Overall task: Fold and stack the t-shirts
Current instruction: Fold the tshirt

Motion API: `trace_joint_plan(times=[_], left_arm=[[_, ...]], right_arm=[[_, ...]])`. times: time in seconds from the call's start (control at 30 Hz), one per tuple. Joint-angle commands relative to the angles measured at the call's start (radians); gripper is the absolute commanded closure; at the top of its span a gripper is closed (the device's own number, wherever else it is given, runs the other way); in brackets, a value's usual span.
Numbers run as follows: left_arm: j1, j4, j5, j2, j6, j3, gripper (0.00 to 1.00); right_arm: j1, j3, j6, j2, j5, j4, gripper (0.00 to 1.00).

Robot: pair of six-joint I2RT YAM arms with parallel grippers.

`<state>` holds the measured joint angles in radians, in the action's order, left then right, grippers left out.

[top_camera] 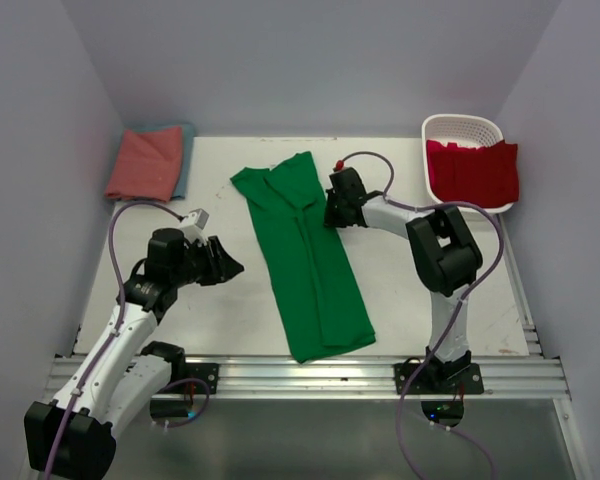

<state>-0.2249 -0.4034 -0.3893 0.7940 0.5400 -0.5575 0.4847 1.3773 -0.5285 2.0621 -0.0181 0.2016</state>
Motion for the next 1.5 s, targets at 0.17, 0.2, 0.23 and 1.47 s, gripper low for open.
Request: trace_joint_plan(times=[0.17, 0.2, 0.23, 1.47], left_arm=[[0.001, 0.074, -0.01, 0.04, 0.014, -0.005, 0.56], [0.001, 0.077, -0.011, 0.048, 0.014, -0.005, 0.56], [0.001, 0.086, -0.017, 0.056, 0.012, -0.007, 0.56], [0.001, 0.028, 0.007, 0.034, -0.008, -0.047, 0.56]], right_arm=[[0.095, -0.273, -0.071, -0.164, -0.164, 0.073, 1.0], [0.118, -0.285, -0.079, -0.18, -0.177, 0.084, 1.0], [0.127, -0.306, -0.09, -0.203, -0.198, 0.091, 1.0], [-0.012, 0.194, 0.001, 0.044, -0.04, 0.128, 0.51]])
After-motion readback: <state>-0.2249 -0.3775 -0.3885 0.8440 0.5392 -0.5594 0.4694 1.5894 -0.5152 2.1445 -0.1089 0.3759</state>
